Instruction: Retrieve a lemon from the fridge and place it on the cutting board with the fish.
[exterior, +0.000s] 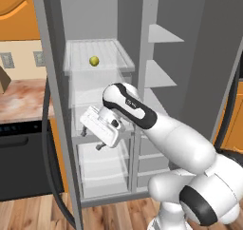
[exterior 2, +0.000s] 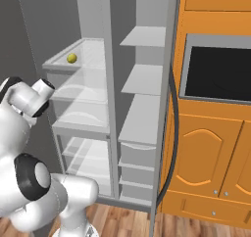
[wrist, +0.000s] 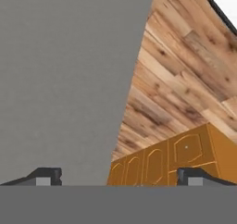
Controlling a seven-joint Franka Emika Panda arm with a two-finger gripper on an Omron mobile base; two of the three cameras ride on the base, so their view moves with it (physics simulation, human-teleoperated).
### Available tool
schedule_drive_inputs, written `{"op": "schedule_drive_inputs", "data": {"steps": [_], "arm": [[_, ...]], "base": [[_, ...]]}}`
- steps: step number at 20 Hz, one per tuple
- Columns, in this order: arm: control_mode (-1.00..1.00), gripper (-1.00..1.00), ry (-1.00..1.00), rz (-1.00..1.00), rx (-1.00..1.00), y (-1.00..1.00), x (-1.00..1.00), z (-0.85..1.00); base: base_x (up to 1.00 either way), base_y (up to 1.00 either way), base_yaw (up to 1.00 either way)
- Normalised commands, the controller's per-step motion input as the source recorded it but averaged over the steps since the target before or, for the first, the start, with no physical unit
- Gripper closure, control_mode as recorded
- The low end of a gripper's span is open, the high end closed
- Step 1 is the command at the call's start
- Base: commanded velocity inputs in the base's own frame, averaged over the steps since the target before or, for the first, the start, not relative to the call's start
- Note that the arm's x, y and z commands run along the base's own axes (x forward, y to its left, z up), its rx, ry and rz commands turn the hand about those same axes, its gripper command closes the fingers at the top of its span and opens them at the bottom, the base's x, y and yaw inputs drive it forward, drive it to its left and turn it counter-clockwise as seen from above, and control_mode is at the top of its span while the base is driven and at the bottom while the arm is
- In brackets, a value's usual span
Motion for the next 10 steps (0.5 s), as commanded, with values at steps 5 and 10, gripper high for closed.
{"op": "schedule_drive_inputs", "data": {"steps": [5, 10], "arm": [[-1.00, -1.00, -0.15, 0.11, -0.13, -0.95, 0.00, 0.00], [-1.00, -1.00, -0.33, 0.40, -0.24, -0.85, -0.06, 0.00]], "base": [[0.00, 0.00, 0.00], [0.00, 0.00, 0.00]]}}
